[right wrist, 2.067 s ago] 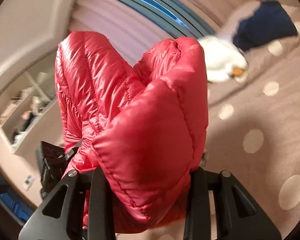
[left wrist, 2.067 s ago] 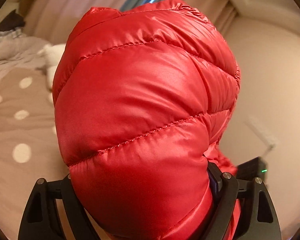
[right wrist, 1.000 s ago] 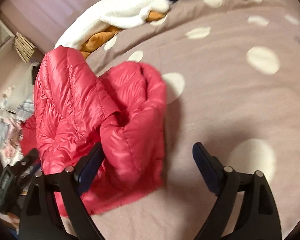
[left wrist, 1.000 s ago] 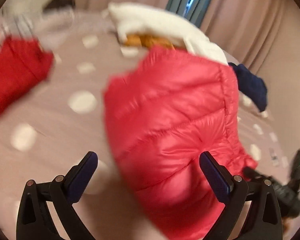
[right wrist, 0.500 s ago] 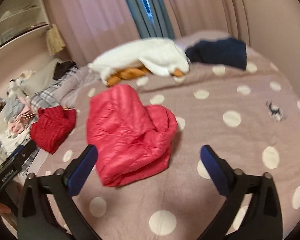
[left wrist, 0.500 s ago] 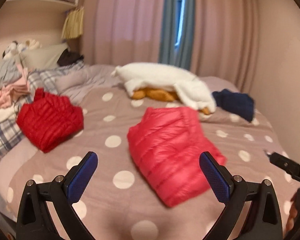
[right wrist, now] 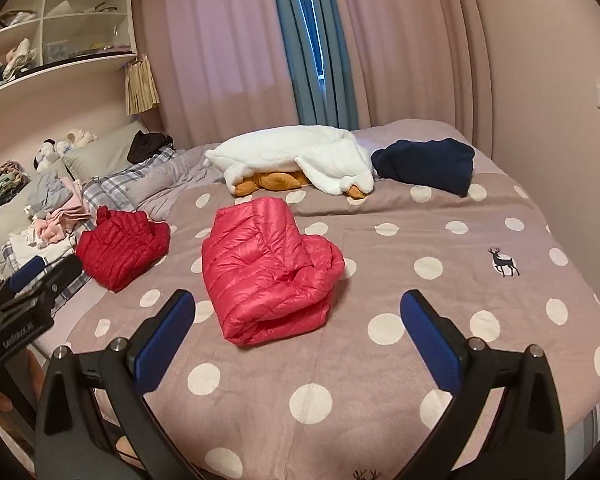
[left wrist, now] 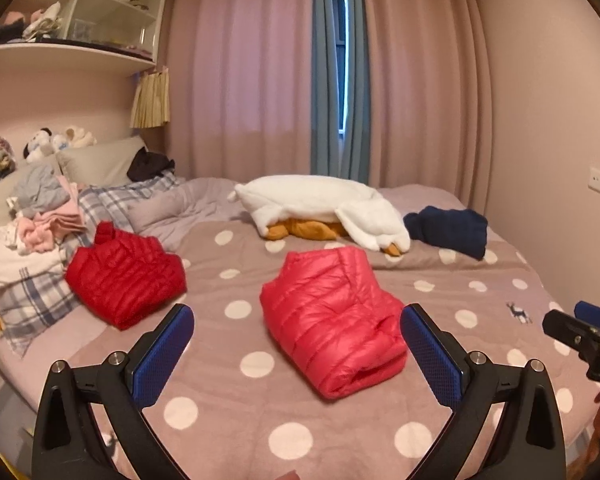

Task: Fold large clothes

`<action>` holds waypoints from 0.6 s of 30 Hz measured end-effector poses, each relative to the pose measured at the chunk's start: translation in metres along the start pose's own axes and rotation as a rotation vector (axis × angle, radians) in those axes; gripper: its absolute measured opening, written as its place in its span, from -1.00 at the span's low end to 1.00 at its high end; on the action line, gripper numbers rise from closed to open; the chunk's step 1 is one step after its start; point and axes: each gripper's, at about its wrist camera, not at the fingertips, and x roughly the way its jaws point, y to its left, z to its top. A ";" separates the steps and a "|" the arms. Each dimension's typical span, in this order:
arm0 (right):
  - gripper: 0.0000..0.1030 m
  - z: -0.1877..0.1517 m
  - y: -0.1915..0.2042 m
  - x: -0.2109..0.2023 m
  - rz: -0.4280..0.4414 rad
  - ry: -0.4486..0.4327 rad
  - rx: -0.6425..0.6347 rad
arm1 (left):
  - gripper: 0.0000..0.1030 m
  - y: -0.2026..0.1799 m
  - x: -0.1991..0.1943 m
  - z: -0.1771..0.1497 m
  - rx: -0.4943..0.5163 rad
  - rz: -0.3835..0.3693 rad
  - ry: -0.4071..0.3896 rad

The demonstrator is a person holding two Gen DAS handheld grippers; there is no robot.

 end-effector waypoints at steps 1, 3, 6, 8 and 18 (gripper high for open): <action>0.99 -0.001 -0.001 -0.002 0.000 -0.001 -0.002 | 0.98 -0.002 0.002 0.001 0.003 -0.005 0.000; 0.99 -0.001 -0.003 -0.003 -0.006 0.001 0.001 | 0.98 -0.007 0.007 0.001 0.009 -0.007 -0.002; 0.99 0.000 -0.004 -0.004 -0.021 0.000 0.014 | 0.98 -0.011 0.013 0.002 0.018 -0.004 -0.007; 0.99 -0.001 -0.006 -0.005 -0.012 0.004 0.024 | 0.98 -0.013 0.015 0.001 0.023 0.014 -0.023; 0.99 -0.005 -0.001 -0.007 -0.002 0.030 0.002 | 0.98 -0.015 0.020 -0.001 0.020 0.007 -0.018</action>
